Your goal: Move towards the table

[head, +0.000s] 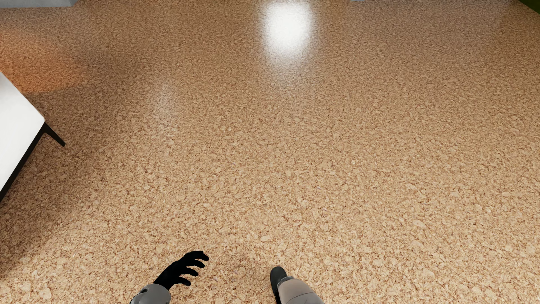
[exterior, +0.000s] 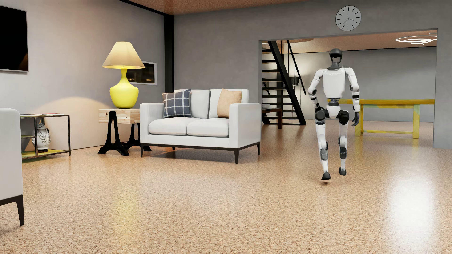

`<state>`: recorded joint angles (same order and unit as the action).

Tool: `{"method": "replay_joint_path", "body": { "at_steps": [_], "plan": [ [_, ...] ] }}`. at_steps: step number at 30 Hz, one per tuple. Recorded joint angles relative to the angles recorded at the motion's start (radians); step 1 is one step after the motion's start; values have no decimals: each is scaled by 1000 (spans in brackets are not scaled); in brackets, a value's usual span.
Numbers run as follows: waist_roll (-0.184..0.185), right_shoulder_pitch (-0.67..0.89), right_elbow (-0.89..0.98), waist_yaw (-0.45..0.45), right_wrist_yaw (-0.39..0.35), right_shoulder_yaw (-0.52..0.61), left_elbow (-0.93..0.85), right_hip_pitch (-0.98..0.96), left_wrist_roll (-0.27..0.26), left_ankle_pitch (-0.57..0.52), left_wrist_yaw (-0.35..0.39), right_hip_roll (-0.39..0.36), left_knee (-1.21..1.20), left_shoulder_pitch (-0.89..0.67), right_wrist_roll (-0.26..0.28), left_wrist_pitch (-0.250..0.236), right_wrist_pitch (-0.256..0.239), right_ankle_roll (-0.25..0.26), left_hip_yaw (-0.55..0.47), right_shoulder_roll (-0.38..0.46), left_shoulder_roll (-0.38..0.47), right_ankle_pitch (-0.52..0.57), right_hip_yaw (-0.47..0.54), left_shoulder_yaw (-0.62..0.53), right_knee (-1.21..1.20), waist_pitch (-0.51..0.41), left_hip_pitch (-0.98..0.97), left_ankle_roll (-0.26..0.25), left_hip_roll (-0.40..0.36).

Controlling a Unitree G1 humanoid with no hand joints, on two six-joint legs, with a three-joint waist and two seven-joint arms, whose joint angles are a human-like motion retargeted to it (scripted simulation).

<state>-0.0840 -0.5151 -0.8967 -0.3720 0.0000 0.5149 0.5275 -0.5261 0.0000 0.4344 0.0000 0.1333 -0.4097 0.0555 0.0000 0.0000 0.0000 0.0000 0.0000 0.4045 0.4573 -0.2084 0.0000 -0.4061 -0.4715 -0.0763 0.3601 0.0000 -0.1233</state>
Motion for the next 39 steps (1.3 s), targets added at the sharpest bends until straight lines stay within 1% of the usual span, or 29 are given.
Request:
{"method": "replay_joint_path", "body": {
  "at_steps": [2, 3, 5, 6, 8, 9, 10, 12, 13, 14, 15, 16, 17, 18, 19, 20, 21, 23, 25, 27, 29, 30, 31, 32, 33, 35, 37, 38, 39],
  "plan": [
    [33, -9, -32, -66, 0, 13, -20, -62, 0, -112, 0, -10, -81, -3, 0, 0, 0, 0, 0, -1, -10, 85, 0, 45, -189, 1, 51, 0, 110],
    [73, 12, -86, -58, 0, 35, 15, -75, 0, -253, 0, -55, -199, 22, 0, 0, 0, 0, 0, -4, -39, 98, 0, 47, -321, -12, 40, 0, 168],
    [66, 57, -91, 8, 0, 12, 93, 28, 0, -529, 0, -98, -656, 63, 0, 0, 0, 0, 0, -30, -43, -12, 0, -14, -404, -14, -149, 0, 160],
    [75, 71, -46, 85, 0, -4, 147, 123, 0, -518, 0, -138, -869, 67, 0, 0, 0, 0, 0, -40, -50, -28, 0, -78, -367, -27, -257, 0, 163],
    [27, 130, 72, 246, 0, -57, 221, 301, 0, -498, 0, -158, -1011, 141, 0, 0, 0, 0, 0, -59, -58, -20, 0, -141, -259, -35, -466, 0, 101],
    [-1, 155, 144, 308, 0, -65, 232, 409, 0, -525, 0, -157, -943, 209, 0, 0, 0, 0, 0, -66, -57, -21, 0, -126, -192, -41, -551, 0, 75],
    [-1, 184, 211, 351, 0, -106, 400, 505, 0, -599, 0, -153, -780, 208, 0, 0, 0, 0, 0, -62, -92, -25, 0, -220, -136, -46, -620, 0, 57],
    [-16, 242, 355, 434, 0, -149, 421, 674, 0, -732, 0, -130, -353, 303, 0, 0, 0, 0, 0, -60, -70, -53, 0, -322, -46, -38, -723, 0, 45],
    [-5, 279, 410, 466, 0, -178, 446, 743, 0, -591, 0, -124, -156, 337, 0, 0, 0, 0, 0, -48, -76, -88, 0, -346, -28, -32, -743, 0, 57],
    [4, 311, 450, 499, 0, -191, 454, 788, 0, -288, 0, -115, -48, 367, 0, 0, 0, 0, 0, -35, -74, -127, 0, -382, -25, -22, -769, 0, 70],
    [10, 332, 473, 530, 0, -216, 464, 821, 0, -87, 0, -95, -73, 394, 0, 0, 0, 0, 0, -27, -77, -165, 0, -397, -37, -15, -797, 0, 85],
    [9, 342, 474, 565, 0, -237, 475, 853, 0, -82, 0, -74, -67, 414, 0, 0, 0, 0, 0, -26, -79, -162, 0, -419, -60, -19, -822, 0, 81],
    [-2, 339, 442, 585, 0, -256, 491, 898, 0, -263, 0, -49, -87, 427, 0, 0, 0, 0, 0, -36, -79, -115, 0, -436, -86, -24, -841, 0, 63],
    [-16, 322, 402, 578, 0, -268, 504, 894, 0, -524, 0, -33, -131, 431, 0, 0, 0, 0, 0, -49, -83, 10, 0, -448, -149, -5, -878, 0, 33],
    [-50, 303, 318, 562, 0, -253, 521, 851, 0, -656, 0, 15, -214, 420, 0, 0, 0, 0, 0, -74, -84, 209, 0, -475, -309, 0, -883, 0, -14],
    [-56, 280, 220, 537, 0, -225, 519, 806, 0, -653, 0, 30, -271, 401, 0, 0, 0, 0, 0, -92, -80, 376, 0, -468, -480, -12, -828, 0, -45],
    [-44, 267, 138, 513, 0, -173, 501, 688, 0, -628, 0, 29, -278, 363, 0, 0, 0, 0, 0, -83, -92, 363, 0, -452, -693, -22, -768, 0, -71],
    [-23, 252, -12, 388, 0, -76, 407, 502, 0, -524, 0, 30, -228, 296, 0, 0, 0, 0, 0, -91, -80, 51, 0, -386, -941, -45, -577, 0, -93],
    [13, 176, -78, 258, 0, -35, 297, 345, 0, -403, 0, 10, -155, 205, 0, 0, 0, 0, 0, -83, -63, -52, 0, -318, -864, -40, -402, 0, -69],
    [38, 89, -97, 164, 0, -14, 178, 260, 0, -274, 0, 2, -82, 126, 0, 0, 0, 0, 0, -62, -42, -14, 0, -199, -538, -27, -244, 0, -25],
    [28, 37, -98, 112, 0, -11, 105, 206, 0, -146, 0, 23, -21, 42, 0, 0, 0, 0, 0, -48, -35, 189, 0, -63, -150, -4, -121, 0, -20],
    [29, 26, -98, 90, 0, -6, 72, 182, 0, -107, 0, 28, -22, 3, 0, 0, 0, 0, 0, -44, -30, 535, 0, -10, -86, 13, -92, 0, -4],
    [30, 24, -112, 60, 0, -4, 35, 158, 0, -94, 0, 31, -40, -23, 0, 0, 0, 0, 0, -46, -24, 740, 0, 35, 357, 23, -85, 0, 16],
    [27, 16, -131, 64, 0, -40, 32, 110, 0, -107, 0, 27, -48, -38, 0, 0, 0, 0, 0, -55, -23, 740, 0, 40, -27, 34, -42, 0, 16],
    [33, 18, -143, 44, 0, -55, 14, 104, 0, -149, 0, 5, -94, -24, 0, 0, 0, 0, 0, -63, -25, 475, 0, 60, -100, 34, -19, 0, 48],
    [50, 9, -169, 63, 0, -66, 27, 111, 0, -365, 0, -90, -338, 59, 0, 0, 0, 0, 0, -69, -61, 187, 0, 93, -222, 61, -53, 0, 100],
    [66, 41, -123, 83, 0, -100, 159, 271, 0, -543, 0, -107, -747, 105, 0, 0, 0, 0, 0, -75, -116, 49, 0, 62, -303, 15, -181, 0, 139],
    [60, 86, -133, 112, 0, -116, 259, 323, 0, -543, 0, -119, -925, 97, 0, 0, 0, 0, 0, -78, -128, 18, 0, -6, -297, 0, -272, 0, 128],
    [55, 132, -48, 178, 0, -104, 307, 367, 0, -547, 0, -146, -1006, 95, 0, 0, 0, 0, 0, -70, -102, 18, 0, -181, -261, -15, -355, 0, 139]
  ]
}}
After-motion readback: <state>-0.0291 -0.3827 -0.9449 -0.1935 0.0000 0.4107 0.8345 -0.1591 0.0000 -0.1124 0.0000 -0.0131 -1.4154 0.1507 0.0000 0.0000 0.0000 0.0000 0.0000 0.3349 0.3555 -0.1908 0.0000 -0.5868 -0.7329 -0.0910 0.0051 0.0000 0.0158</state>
